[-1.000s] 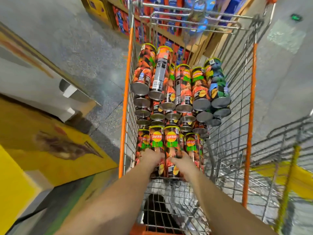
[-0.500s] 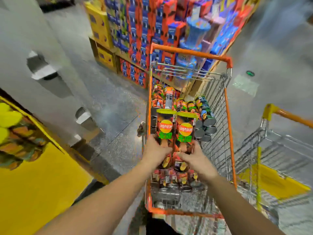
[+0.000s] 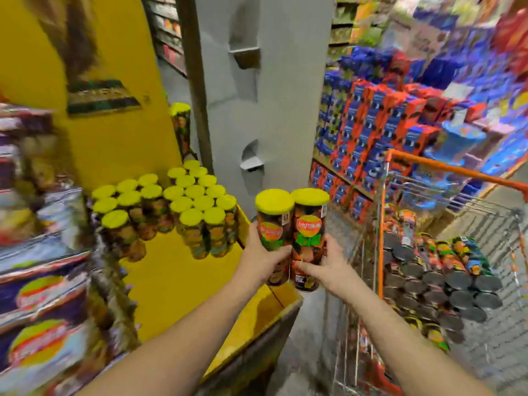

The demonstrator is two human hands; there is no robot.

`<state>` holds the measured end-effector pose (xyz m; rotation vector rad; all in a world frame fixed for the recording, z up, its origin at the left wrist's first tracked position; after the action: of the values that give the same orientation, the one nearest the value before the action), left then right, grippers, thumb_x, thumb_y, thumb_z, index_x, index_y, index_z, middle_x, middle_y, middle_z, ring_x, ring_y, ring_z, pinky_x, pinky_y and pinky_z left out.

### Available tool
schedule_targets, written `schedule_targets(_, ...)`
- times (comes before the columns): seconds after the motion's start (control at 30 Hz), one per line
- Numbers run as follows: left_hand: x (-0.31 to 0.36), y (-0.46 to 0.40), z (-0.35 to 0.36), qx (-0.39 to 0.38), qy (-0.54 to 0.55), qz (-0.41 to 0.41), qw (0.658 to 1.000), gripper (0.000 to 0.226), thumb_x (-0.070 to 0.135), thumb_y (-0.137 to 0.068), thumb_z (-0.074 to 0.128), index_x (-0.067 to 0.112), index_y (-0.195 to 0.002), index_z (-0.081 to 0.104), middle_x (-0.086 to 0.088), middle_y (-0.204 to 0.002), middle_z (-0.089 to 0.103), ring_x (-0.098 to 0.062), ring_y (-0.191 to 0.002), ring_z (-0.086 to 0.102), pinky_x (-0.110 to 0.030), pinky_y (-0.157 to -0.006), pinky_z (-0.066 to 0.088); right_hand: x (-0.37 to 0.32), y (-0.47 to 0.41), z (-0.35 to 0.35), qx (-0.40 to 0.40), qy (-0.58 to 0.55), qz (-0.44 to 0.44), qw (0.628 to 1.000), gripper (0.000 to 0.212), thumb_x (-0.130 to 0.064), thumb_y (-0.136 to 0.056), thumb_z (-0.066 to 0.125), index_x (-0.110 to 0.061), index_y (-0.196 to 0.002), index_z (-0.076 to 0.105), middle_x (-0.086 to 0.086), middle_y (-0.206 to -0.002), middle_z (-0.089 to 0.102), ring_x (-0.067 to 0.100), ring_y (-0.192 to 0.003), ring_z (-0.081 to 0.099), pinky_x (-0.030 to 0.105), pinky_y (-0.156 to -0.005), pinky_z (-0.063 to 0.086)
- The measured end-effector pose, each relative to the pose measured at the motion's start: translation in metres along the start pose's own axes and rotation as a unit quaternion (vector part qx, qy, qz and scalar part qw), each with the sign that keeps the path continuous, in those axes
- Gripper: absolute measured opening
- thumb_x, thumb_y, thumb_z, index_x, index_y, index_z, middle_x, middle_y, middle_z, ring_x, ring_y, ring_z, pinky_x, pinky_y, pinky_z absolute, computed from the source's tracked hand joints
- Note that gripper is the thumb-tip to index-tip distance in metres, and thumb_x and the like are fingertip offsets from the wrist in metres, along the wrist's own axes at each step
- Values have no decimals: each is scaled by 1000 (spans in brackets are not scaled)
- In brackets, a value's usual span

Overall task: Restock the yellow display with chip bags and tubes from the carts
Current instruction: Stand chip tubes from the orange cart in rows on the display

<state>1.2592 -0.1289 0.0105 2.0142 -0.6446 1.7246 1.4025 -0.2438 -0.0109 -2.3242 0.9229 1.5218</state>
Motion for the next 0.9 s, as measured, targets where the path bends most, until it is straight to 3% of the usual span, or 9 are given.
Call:
schedule_targets(0.03, -2, 2, -7, 14, -7, -7, 1000, 65, 15, -73, 83, 32, -116, 38, 8, -114, 59, -8, -105, 59, -12, -84, 44, 6, -7, 10, -9, 7, -1, 1000, 93, -52, -57, 85, -29, -133, 37, 4, -128, 54, 16, -115, 58, 44, -101, 48)
schedule_targets(0.1, -17, 10, -53, 74, -22, -27, 997, 67, 23, -68, 85, 33, -118, 40, 4, -120, 58, -14, -110, 57, -28, -93, 47, 1, -18, 56, -57, 23, -24, 998, 99, -61, -52, 83, -33, -134, 35, 3, -129, 52, 18, -119, 55, 45, -102, 46)
schedule_targets(0.17, -28, 18, -85, 117, -51, -57, 990, 76, 30, -65, 84, 28, -128, 41, 3, -127, 52, -17, -116, 53, -38, -99, 45, -24, -12, 91, -80, 15, -25, 996, 88, -58, -57, 85, -34, -128, 38, 1, -125, 54, 17, -117, 56, 40, -98, 50)
schedule_targets(0.27, -44, 28, -125, 166, -68, -96, 979, 84, 27, -69, 84, 22, -139, 37, 1, -129, 43, -18, -122, 46, -42, -105, 41, -47, -5, 135, -130, 3, -18, 991, 59, -42, -73, 80, -35, -117, 43, -7, -119, 59, 8, -109, 58, 24, -86, 52)
schedule_targets(0.33, -56, 30, -144, 186, -76, -120, 972, 83, 29, -70, 84, 21, -138, 37, -2, -131, 42, -23, -123, 46, -44, -104, 42, -52, -9, 159, -137, 0, -7, 991, 70, -54, -65, 79, -35, -122, 43, -6, -124, 59, 9, -112, 58, 34, -93, 52)
schedule_targets(0.43, -76, 29, -163, 219, -81, -159, 959, 85, 32, -70, 82, 17, -139, 34, -6, -133, 41, -28, -126, 42, -47, -105, 40, -57, -20, 193, -173, 8, -5, 985, 64, -43, -75, 77, -25, -126, 42, -3, -122, 59, 12, -110, 59, 30, -89, 50)
schedule_targets(0.57, -93, 19, -179, 231, -93, -209, 946, 85, 23, -75, 72, 16, -145, 24, -10, -140, 33, -31, -132, 33, -46, -109, 34, -58, -41, 226, -191, 25, 0, 981, 66, -43, -74, 77, -25, -127, 42, -2, -124, 58, 13, -110, 59, 37, -94, 51)
schedule_targets(0.77, -139, -16, -197, 290, -70, -239, 924, 78, 19, -72, 77, 14, -138, 35, -9, -132, 44, -29, -123, 47, -48, -100, 44, -37, -84, 285, -172, 20, 13, 985, 57, -21, -75, 80, -21, -121, 47, 1, -116, 62, 14, -104, 61, 32, -87, 52)
schedule_targets(0.9, -190, -48, -208, 322, -58, -269, 906, 80, 32, -65, 78, 17, -133, 39, -6, -125, 53, -28, -115, 54, -48, -94, 48, -7, -117, 329, -171, -10, 19, 985, 50, -9, -76, 77, -22, -115, 50, 1, -113, 65, 12, -102, 64, 27, -83, 53)
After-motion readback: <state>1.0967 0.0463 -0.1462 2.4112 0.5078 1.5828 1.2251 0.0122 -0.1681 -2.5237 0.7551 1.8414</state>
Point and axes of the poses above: each hand's wrist, its own y-axis away from the middle knuckle, its own z-axis out of the palm, x = y × z, the point moved 1 cm from there along -y, towards the middle knuckle
